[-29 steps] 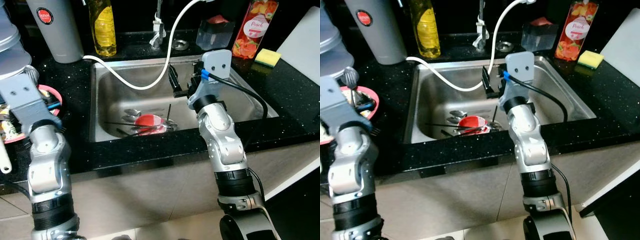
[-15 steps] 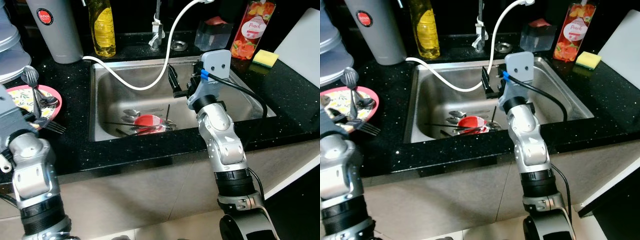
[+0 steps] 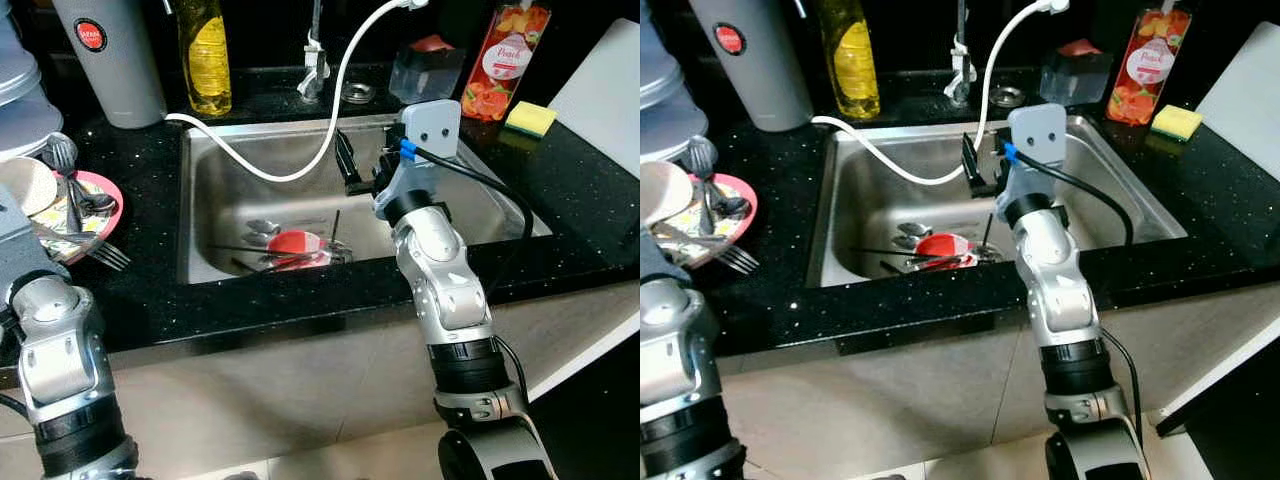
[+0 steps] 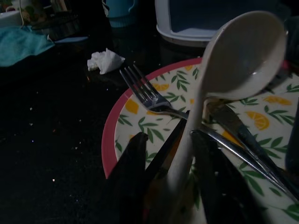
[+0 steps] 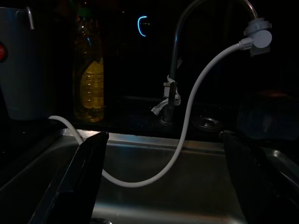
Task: Kitchen organization
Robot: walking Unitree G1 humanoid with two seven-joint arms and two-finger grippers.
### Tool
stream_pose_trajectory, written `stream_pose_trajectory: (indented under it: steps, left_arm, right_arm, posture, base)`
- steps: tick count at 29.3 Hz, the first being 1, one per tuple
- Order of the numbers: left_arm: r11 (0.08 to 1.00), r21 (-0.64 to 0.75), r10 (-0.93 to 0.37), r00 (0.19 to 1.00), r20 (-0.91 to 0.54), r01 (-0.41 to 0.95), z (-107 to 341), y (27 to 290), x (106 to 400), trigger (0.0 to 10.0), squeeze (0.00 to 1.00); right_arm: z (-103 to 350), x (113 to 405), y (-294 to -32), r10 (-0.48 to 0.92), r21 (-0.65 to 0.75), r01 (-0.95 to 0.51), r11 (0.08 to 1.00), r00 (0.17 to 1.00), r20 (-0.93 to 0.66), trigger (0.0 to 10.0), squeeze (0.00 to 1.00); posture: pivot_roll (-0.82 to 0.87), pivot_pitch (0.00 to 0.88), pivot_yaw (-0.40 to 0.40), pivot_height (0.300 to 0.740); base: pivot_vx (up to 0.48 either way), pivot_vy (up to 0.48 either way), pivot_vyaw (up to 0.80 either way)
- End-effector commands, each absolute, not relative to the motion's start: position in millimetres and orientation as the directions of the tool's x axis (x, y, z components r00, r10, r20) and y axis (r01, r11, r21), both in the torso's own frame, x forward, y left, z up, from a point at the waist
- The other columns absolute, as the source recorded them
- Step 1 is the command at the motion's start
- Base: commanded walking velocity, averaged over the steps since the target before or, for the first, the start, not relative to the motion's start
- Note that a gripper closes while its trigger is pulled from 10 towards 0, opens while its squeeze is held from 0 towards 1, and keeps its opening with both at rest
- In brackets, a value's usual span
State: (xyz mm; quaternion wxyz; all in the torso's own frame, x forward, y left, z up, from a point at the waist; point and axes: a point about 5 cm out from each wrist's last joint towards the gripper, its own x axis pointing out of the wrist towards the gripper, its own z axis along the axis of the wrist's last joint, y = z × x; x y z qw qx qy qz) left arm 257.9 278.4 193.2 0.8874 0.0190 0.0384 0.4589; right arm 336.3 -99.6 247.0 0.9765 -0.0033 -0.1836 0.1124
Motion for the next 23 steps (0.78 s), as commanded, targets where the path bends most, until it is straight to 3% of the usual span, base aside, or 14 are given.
stream_pose_trajectory:
  steps: [1,11,12,13,14,18,19,23]
  left_arm:
    - [0.583,0.125,0.811,0.567,-0.142,-0.803,174,281,255,0.0,0.00]
    - [0.605,0.063,0.796,0.604,-0.027,-0.794,194,275,263,0.0,0.00]
    - [0.611,0.058,0.791,0.612,-0.002,-0.790,198,274,263,4.7,0.00]
    - [0.611,0.058,0.791,0.612,-0.002,-0.790,198,274,263,4.7,0.00]
    - [0.612,0.080,0.786,0.616,0.047,-0.787,208,272,263,10.0,0.00]
    - [0.592,0.142,0.796,0.603,0.054,-0.793,211,274,260,10.0,0.00]
    - [0.582,0.158,0.803,0.595,0.041,-0.797,211,278,258,10.0,1.00]
    - [0.584,0.163,0.808,0.589,-0.017,-0.795,207,291,250,10.0,1.00]
  right_arm:
    - [241,338,-101,0.217,-0.041,-0.216,0.976,0.919,0.330,10.0,0.00]
    - [242,338,-102,0.209,-0.041,-0.207,0.977,0.920,0.331,10.0,0.00]
    - [242,338,-102,0.208,-0.041,-0.207,0.978,0.920,0.331,10.0,0.00]
    - [242,338,-102,0.208,-0.041,-0.207,0.978,0.920,0.331,10.0,0.00]
    - [242,338,-103,0.208,-0.040,-0.206,0.978,0.920,0.332,10.0,0.00]
    - [242,338,-103,0.208,-0.042,-0.206,0.978,0.919,0.333,10.0,0.00]
    - [243,339,-104,0.205,-0.043,-0.203,0.978,0.919,0.336,10.0,0.00]
    - [246,342,-110,0.201,-0.052,-0.194,0.980,0.918,0.341,10.0,0.00]
  posture:
    - [0.08,0.000,-0.012,0.740]
    - [0.07,0.000,-0.008,0.740]
    - [0.07,0.000,-0.008,0.740]
    - [0.07,0.000,-0.008,0.740]
    - [0.08,0.000,-0.007,0.740]
    - [0.08,0.000,-0.007,0.740]
    - [0.08,0.000,-0.004,0.740]
    - [0.08,0.000,0.001,0.740]
  base:
    - [0.000,0.000,0.00]
    - [0.000,0.000,0.00]
    - [0.000,0.000,0.00]
    - [0.000,0.000,0.00]
    - [0.000,0.000,0.00]
    - [0.000,0.000,0.00]
    - [0.000,0.000,0.00]
    - [0.000,0.000,0.00]
